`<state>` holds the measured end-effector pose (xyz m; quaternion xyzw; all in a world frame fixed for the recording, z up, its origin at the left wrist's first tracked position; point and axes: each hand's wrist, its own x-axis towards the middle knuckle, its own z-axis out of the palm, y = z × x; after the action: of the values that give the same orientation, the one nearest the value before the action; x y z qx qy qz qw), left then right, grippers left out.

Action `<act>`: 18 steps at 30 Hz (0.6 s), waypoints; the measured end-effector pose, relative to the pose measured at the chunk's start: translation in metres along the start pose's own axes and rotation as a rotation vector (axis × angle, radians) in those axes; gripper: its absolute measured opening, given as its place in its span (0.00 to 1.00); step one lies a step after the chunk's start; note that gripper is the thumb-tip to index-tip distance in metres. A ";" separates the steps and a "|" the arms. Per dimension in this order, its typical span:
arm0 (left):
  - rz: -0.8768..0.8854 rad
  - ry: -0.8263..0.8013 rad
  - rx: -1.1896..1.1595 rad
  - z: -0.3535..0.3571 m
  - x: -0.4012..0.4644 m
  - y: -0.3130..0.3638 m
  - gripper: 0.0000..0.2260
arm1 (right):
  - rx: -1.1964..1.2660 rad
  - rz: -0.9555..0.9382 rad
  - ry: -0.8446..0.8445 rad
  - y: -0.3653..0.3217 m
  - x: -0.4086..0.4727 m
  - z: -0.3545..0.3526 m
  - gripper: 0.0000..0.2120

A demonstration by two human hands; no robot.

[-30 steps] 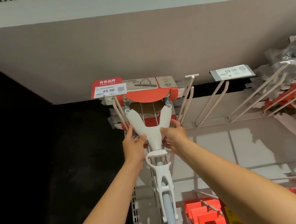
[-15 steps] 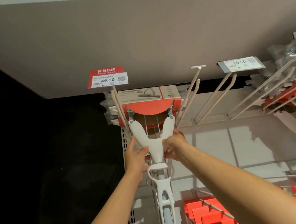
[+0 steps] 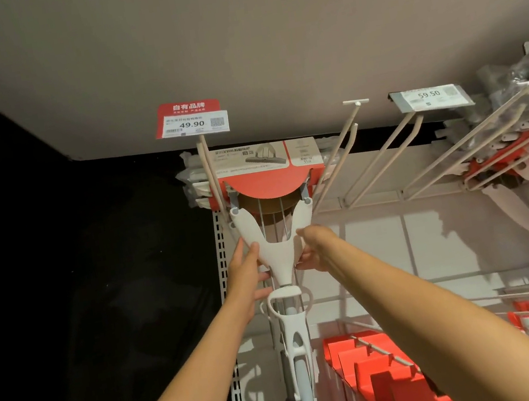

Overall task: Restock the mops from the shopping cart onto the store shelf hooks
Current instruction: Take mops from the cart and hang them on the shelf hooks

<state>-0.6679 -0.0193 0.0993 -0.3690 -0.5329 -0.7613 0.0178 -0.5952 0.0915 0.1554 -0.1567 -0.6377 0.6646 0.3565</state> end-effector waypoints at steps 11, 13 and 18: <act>-0.169 -0.018 -0.192 0.007 0.005 0.004 0.28 | 0.151 -0.010 -0.069 -0.001 0.002 0.004 0.29; -0.168 -0.007 -0.221 0.009 0.007 0.002 0.27 | 0.172 -0.007 -0.090 -0.002 0.005 0.004 0.30; -0.157 0.011 -0.256 0.012 0.008 -0.003 0.25 | 0.164 -0.002 -0.094 -0.002 0.007 0.000 0.32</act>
<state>-0.6690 -0.0054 0.1037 -0.3211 -0.4587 -0.8241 -0.0862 -0.5998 0.0960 0.1590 -0.0949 -0.5972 0.7209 0.3386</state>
